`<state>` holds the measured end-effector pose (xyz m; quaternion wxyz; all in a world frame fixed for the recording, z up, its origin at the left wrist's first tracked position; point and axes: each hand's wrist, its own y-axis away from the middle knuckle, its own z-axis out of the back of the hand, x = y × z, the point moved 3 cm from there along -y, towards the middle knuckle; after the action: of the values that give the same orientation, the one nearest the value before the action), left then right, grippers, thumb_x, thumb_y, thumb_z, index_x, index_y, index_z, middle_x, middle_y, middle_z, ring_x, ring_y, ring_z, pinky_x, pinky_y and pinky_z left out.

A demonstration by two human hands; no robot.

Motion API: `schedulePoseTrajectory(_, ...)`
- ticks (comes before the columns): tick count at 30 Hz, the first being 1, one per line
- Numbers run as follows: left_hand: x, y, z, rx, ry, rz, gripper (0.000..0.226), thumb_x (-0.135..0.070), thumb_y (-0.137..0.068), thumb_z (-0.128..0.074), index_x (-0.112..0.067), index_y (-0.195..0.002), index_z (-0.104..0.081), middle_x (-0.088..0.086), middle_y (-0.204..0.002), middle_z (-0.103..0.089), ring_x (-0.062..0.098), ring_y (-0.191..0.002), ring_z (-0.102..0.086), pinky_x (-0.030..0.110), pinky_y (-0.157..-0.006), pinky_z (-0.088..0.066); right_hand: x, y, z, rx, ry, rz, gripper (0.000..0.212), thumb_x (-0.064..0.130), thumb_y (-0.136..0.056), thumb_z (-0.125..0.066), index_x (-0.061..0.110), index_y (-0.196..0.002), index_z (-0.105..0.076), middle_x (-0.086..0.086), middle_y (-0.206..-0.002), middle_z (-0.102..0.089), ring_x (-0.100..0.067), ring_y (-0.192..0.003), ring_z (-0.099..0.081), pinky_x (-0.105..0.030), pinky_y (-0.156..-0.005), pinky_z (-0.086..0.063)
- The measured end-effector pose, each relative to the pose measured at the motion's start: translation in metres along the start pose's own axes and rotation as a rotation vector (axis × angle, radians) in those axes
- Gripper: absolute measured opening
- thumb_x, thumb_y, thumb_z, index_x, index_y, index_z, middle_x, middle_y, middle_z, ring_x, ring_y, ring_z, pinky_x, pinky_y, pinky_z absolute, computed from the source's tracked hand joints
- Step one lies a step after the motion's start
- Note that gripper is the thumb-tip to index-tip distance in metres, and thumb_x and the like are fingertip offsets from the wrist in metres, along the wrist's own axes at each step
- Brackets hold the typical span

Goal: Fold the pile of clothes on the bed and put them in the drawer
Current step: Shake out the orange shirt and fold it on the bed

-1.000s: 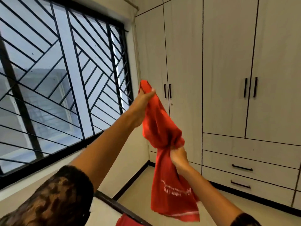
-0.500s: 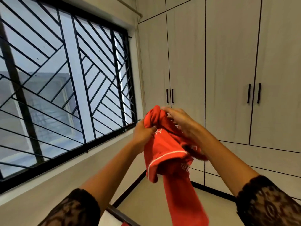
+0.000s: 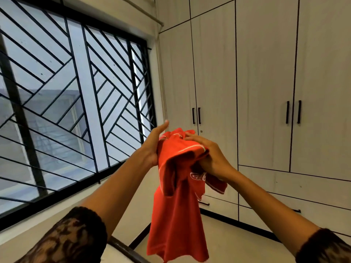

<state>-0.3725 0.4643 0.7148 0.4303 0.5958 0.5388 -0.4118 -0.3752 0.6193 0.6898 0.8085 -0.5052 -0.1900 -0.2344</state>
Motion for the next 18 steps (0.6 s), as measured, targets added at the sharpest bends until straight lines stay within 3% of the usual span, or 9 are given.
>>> schedulePoseTrajectory(1, 0.001, 0.004, -0.004, 0.066, 0.062, -0.008, 0.068, -0.064, -0.077, -0.055, -0.003, -0.104, -0.067, 0.018, -0.103, -0.068, 0.03, -0.092, -0.066, 0.042, -0.083, -0.053, 0.002, -0.005, 0.001, -0.088, -0.068, -0.08, 0.028, 0.002, -0.088, -0.056, 0.028, -0.098, -0.061, -0.008, -0.117, -0.062, -0.018, -0.106, -0.055, -0.027, -0.088, -0.045)
schedulePoseTrajectory(3, 0.002, 0.01, -0.009, 0.151, 0.104, -0.039, 0.082, -0.077, -0.064, -0.053, -0.003, -0.098, -0.065, 0.017, -0.101, -0.066, 0.031, -0.094, -0.063, 0.041, -0.079, -0.054, -0.001, -0.017, 0.006, -0.275, -0.192, -0.302, 0.017, 0.002, -0.089, -0.049, 0.013, -0.083, -0.06, -0.019, -0.096, -0.067, -0.023, -0.084, -0.059, -0.033, -0.069, -0.047)
schedulePoseTrajectory(6, 0.005, 0.017, -0.015, 0.252, 0.078, -0.118, 0.095, -0.079, -0.04, -0.068, -0.009, -0.104, -0.059, 0.012, -0.1, -0.059, 0.028, -0.096, -0.053, 0.037, -0.077, -0.049, -0.005, -0.03, 0.019, -0.422, -0.428, -0.551, 0.013, 0.015, -0.093, -0.048, 0.018, -0.087, -0.059, -0.016, -0.098, -0.065, -0.027, -0.085, -0.061, -0.037, -0.074, -0.049)
schedulePoseTrajectory(9, 0.008, 0.023, -0.024, 0.306, -0.127, -0.291, 0.099, -0.072, -0.029, -0.08, -0.019, -0.11, -0.061, -0.001, -0.097, -0.064, 0.016, -0.087, -0.06, 0.036, -0.078, -0.048, -0.001, -0.041, 0.024, -0.419, -0.578, -0.579, 0.016, 0.016, -0.094, -0.046, 0.014, -0.103, -0.059, -0.013, -0.097, -0.065, -0.025, -0.083, -0.062, -0.034, -0.072, -0.051)
schedulePoseTrajectory(12, 0.005, 0.029, -0.045, 0.191, -0.311, -0.445, 0.079, -0.063, -0.04, -0.08, -0.023, -0.106, -0.062, -0.004, -0.09, -0.072, 0.009, -0.078, -0.069, 0.024, -0.064, -0.055, 0.01, -0.044, 0.019, -0.271, -0.569, -0.581, 0.02, 0.019, -0.093, -0.046, 0.014, -0.103, -0.062, -0.012, -0.096, -0.068, -0.024, -0.082, -0.064, -0.037, -0.08, -0.053)
schedulePoseTrajectory(14, 0.0, 0.021, -0.045, 0.008, -0.2, -0.444, 0.061, -0.058, -0.061, -0.068, -0.021, -0.109, -0.062, 0.001, -0.091, -0.071, 0.014, -0.077, -0.069, 0.028, -0.061, -0.054, 0.018, -0.039, 0.014, -0.117, -0.561, -0.592, 0.016, 0.02, -0.092, -0.049, 0.013, -0.093, -0.063, -0.009, -0.087, -0.066, -0.019, -0.071, -0.061, -0.026, -0.067, -0.052)
schedulePoseTrajectory(16, -0.001, 0.01, -0.036, -0.168, -0.091, -0.358, 0.038, -0.052, -0.084, -0.055, -0.022, -0.105, -0.06, 0.003, -0.082, -0.067, 0.02, -0.077, -0.065, 0.037, -0.069, -0.053, 0.026, -0.027, 0.014, 0.001, -0.488, -0.613, 0.015, 0.027, -0.092, -0.051, 0.017, -0.086, -0.061, -0.002, -0.077, -0.063, -0.011, -0.06, -0.058, -0.014, -0.048, -0.046)
schedulePoseTrajectory(18, 0.002, 0.003, -0.03, -0.218, -0.093, -0.304, 0.023, -0.039, -0.095, -0.048, -0.019, -0.093, -0.061, 0.005, -0.076, -0.063, 0.023, -0.076, -0.061, 0.044, -0.081, -0.051, 0.027, -0.019, 0.017, 0.007, -0.467, -0.616, 0.018, 0.037, -0.091, -0.053, 0.021, -0.088, -0.061, 0.005, -0.073, -0.062, 0.0, -0.05, -0.059, -0.009, -0.037, -0.04)
